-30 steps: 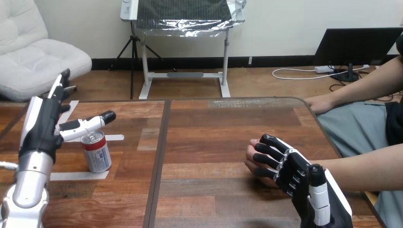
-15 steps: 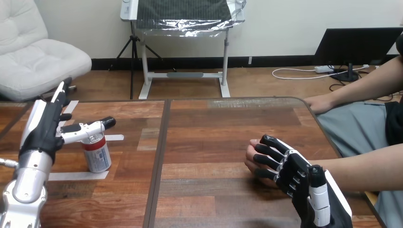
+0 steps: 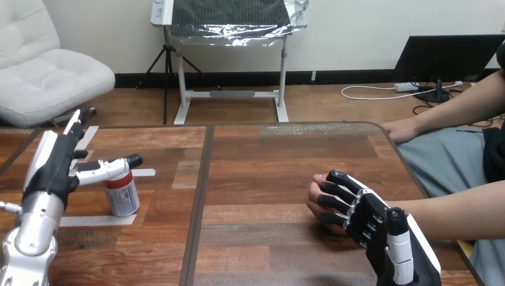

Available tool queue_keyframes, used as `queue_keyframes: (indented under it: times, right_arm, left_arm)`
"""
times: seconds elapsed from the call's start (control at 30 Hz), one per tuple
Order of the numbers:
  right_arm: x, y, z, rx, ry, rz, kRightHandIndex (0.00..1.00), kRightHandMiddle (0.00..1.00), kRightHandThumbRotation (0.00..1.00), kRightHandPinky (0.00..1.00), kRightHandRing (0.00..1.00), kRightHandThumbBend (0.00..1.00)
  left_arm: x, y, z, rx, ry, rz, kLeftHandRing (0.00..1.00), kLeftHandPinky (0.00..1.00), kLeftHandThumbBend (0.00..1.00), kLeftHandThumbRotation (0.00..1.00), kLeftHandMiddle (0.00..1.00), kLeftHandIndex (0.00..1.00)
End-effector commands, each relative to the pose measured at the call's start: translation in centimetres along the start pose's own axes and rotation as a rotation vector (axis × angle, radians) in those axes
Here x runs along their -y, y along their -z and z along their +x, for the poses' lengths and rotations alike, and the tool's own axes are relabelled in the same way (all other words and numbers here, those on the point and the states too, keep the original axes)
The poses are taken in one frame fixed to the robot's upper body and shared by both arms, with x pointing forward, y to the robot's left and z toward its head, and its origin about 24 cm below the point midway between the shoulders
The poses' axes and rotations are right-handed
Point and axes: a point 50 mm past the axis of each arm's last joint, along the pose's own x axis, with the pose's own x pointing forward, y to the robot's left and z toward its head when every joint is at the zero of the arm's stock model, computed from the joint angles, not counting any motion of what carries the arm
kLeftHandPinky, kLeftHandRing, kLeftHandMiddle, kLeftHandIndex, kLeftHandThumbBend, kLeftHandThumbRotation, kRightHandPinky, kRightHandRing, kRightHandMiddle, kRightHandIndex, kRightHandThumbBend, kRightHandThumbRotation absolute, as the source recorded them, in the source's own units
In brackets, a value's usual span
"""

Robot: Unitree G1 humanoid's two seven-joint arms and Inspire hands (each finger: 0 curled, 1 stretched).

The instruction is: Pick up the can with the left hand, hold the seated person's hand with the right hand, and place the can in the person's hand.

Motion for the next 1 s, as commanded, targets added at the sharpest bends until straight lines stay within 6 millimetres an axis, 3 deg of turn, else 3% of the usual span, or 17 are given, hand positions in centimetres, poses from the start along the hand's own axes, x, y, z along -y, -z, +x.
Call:
queue_keyframes:
  times: [0.0, 0.2, 0.5, 0.97]
  right_arm:
    - [0.1, -1.5, 1.8, 0.100, -0.011, -0.023, 0.85, 0.84, 0.99, 0.75, 0.82, 1.00]
    - [0.2, -1.5, 1.8, 0.101, -0.010, -0.025, 0.85, 0.84, 0.99, 0.75, 0.82, 1.00]
    - [0.3, -1.5, 1.7, 0.103, -0.008, -0.022, 0.85, 0.83, 0.99, 0.75, 0.82, 1.00]
    - [0.3, -1.4, 1.6, 0.102, -0.007, -0.014, 0.85, 0.83, 0.98, 0.75, 0.82, 1.00]
  left_arm:
    - [-1.0, -2.2, 1.4, 0.057, -0.014, 0.019, 0.94, 0.83, 0.86, 0.25, 0.96, 0.97]
    - [-0.8, -1.9, 1.3, 0.035, 0.008, -0.012, 0.93, 0.84, 0.86, 0.24, 0.96, 0.97]
    - [-0.5, -1.4, 1.3, 0.008, 0.027, -0.004, 0.98, 0.94, 0.88, 0.25, 0.98, 0.99]
    - [-0.1, -1.2, 1.3, -0.022, 0.056, 0.056, 0.99, 0.92, 0.89, 0.32, 0.99, 0.98]
